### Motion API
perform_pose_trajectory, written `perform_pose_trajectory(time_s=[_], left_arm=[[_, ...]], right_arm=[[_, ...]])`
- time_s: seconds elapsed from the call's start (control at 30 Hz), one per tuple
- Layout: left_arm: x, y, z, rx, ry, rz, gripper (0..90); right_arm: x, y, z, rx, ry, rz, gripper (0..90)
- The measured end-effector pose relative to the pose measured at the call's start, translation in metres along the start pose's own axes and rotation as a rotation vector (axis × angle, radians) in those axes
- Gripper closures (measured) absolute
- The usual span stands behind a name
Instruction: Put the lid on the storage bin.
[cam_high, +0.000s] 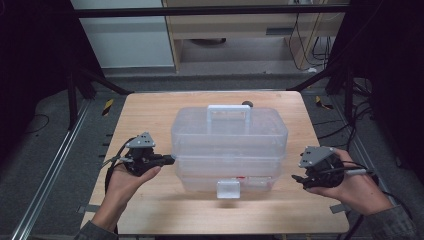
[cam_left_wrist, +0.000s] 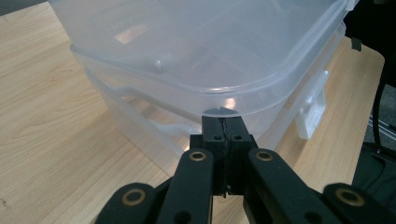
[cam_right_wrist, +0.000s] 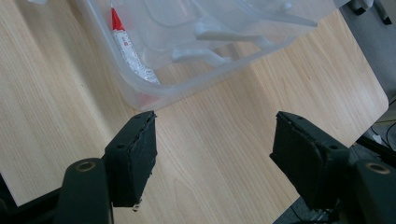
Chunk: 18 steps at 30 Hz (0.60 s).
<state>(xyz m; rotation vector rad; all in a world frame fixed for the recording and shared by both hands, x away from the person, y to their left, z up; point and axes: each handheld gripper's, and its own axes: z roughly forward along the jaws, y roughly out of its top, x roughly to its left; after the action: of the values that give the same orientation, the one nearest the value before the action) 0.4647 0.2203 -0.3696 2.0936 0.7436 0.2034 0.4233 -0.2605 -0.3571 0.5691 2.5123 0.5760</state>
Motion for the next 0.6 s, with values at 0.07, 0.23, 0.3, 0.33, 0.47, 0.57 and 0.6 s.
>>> perform_pose_trajectory(time_s=[0.07,0.23,0.3,0.33,0.47,0.57,0.6], left_arm=[[0.0,-0.003,0.0,0.002,-0.001,-0.002,90.0],[-0.001,-0.007,0.001,0.013,-0.004,0.001,90.0],[-0.001,-0.009,0.002,0.021,-0.002,0.004,90.0],[-0.001,-0.01,0.002,0.024,-0.002,0.006,90.0],[-0.003,-0.014,0.003,0.03,-0.007,0.004,90.0],[-0.004,-0.017,0.004,0.035,-0.015,-0.003,90.0],[-0.004,-0.019,0.005,0.037,-0.016,-0.005,90.0]], right_arm=[[0.0,-0.001,0.001,0.003,0.0,0.001,30.3],[0.0,-0.002,0.002,0.003,-0.001,0.002,30.1],[0.001,-0.002,0.002,0.002,0.003,0.003,30.1],[0.001,-0.002,0.002,0.002,0.001,0.003,30.1],[0.001,-0.004,0.003,0.002,0.003,0.007,30.1],[0.002,-0.005,0.004,0.002,0.003,0.013,30.1],[0.002,-0.006,0.004,0.0,0.001,0.015,30.1]])
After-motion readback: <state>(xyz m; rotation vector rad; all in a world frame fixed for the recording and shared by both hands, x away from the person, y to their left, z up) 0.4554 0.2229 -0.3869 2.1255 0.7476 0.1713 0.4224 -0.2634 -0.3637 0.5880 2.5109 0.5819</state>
